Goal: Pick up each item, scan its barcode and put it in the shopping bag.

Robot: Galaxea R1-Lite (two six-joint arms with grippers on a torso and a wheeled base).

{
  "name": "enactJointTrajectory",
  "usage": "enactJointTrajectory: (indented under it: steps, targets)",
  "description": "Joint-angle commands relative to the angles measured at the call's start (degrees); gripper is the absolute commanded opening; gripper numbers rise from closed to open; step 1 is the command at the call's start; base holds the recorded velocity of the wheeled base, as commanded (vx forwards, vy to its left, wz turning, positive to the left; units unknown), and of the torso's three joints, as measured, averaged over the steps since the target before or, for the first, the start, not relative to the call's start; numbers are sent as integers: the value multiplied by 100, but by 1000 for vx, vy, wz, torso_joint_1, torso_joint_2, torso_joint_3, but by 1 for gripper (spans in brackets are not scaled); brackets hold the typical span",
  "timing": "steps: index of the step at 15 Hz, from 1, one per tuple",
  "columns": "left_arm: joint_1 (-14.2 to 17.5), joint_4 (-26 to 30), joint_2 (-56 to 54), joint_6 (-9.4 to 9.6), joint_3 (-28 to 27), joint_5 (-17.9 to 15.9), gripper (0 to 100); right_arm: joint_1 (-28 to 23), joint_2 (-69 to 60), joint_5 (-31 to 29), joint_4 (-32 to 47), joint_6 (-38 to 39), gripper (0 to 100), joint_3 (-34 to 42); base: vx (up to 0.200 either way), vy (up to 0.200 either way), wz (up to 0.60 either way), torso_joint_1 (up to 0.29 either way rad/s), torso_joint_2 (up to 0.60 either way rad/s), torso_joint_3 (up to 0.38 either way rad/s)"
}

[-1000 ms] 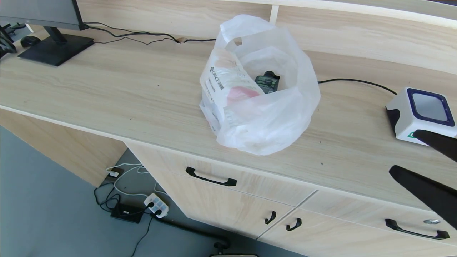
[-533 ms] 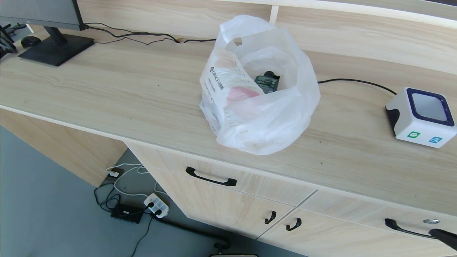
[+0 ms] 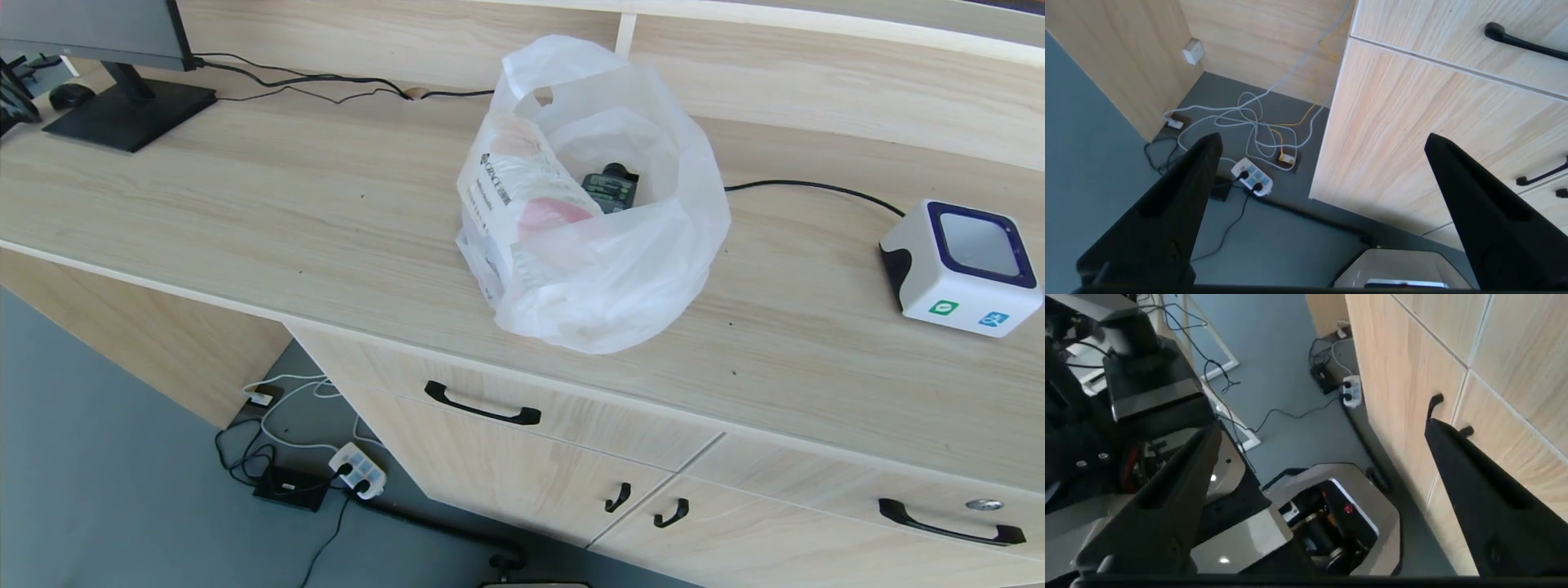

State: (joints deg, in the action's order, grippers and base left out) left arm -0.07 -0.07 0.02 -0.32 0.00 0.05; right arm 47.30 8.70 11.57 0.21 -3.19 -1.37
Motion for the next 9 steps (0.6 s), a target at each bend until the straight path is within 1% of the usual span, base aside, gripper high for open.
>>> enactJointTrajectory:
  steps: [1,3,4,5,7,8,9]
  targets:
    - [-1,-1,6,-3,0,4,100,25,193,258,23,-129,100,-4,0,0,0,0,0,0]
    - [-1,-1,6,-3,0,4,100,-54,316,232,-3,-41,100,-4,0,0,0,0,0,0]
    - [-1,-1,6,-3,0,4,100,-617,492,-49,-47,249,100,5,0,0,0,0,0,0]
    - [-1,-1,6,-3,0,4,100,-1583,571,-234,-82,390,100,13,0,0,0,0,0,0]
    - [-1,-1,6,-3,0,4,100,-3403,219,-252,-47,398,100,-4,0,0,0,0,0,0]
    - [-1,-1,6,-3,0,4,100,-3948,-53,-243,-38,390,100,-4,0,0,0,0,0,0]
    - [-1,-1,6,-3,0,4,100,-4290,-255,-252,-38,390,100,-4,0,0,0,0,0,0]
